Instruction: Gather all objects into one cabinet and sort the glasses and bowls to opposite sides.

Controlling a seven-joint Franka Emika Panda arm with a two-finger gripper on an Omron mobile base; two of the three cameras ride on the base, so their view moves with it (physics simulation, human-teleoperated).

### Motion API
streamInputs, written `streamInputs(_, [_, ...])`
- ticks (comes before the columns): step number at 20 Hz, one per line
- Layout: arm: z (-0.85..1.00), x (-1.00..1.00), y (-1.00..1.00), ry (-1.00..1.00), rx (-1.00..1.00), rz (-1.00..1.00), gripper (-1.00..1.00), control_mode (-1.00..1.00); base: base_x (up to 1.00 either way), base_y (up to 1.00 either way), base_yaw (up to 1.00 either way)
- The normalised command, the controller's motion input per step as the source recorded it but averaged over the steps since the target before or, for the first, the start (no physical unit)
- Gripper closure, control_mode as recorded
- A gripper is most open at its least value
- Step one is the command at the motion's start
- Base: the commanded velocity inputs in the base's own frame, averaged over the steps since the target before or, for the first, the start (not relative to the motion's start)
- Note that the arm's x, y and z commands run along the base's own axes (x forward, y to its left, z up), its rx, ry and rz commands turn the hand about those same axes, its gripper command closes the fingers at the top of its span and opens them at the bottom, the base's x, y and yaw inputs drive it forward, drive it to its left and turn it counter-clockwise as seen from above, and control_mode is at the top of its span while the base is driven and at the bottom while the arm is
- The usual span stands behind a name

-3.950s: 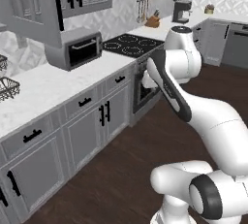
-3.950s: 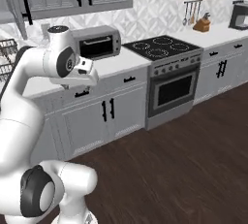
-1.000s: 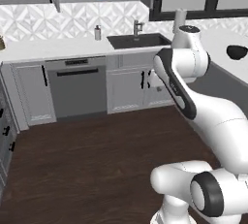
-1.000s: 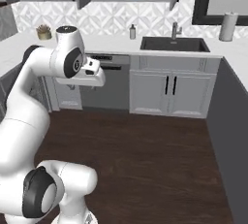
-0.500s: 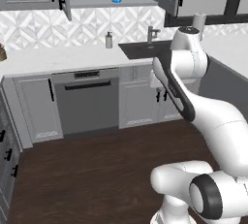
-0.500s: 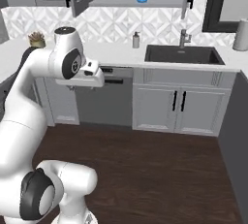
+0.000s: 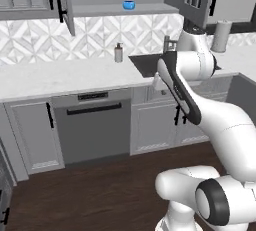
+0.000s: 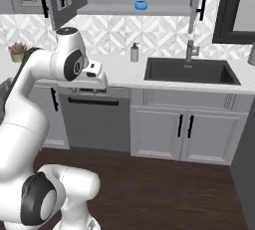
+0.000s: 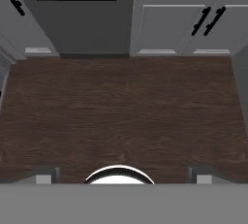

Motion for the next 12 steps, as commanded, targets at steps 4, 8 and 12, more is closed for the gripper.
streamInputs(4, [0.0,0.0,0.0,0.0,0.0,0.0,-1.0,1.0,1.0,-0.42,0.0])
streamInputs(8, [0.0,0.0,0.0,0.0,0.0,0.0,-1.0,1.0,1.0,-0.46,0.0])
streamInputs(12, [0.0,0.0,0.0,0.0,0.0,0.0,-1.0,1.0,1.0,-0.06,0.01])
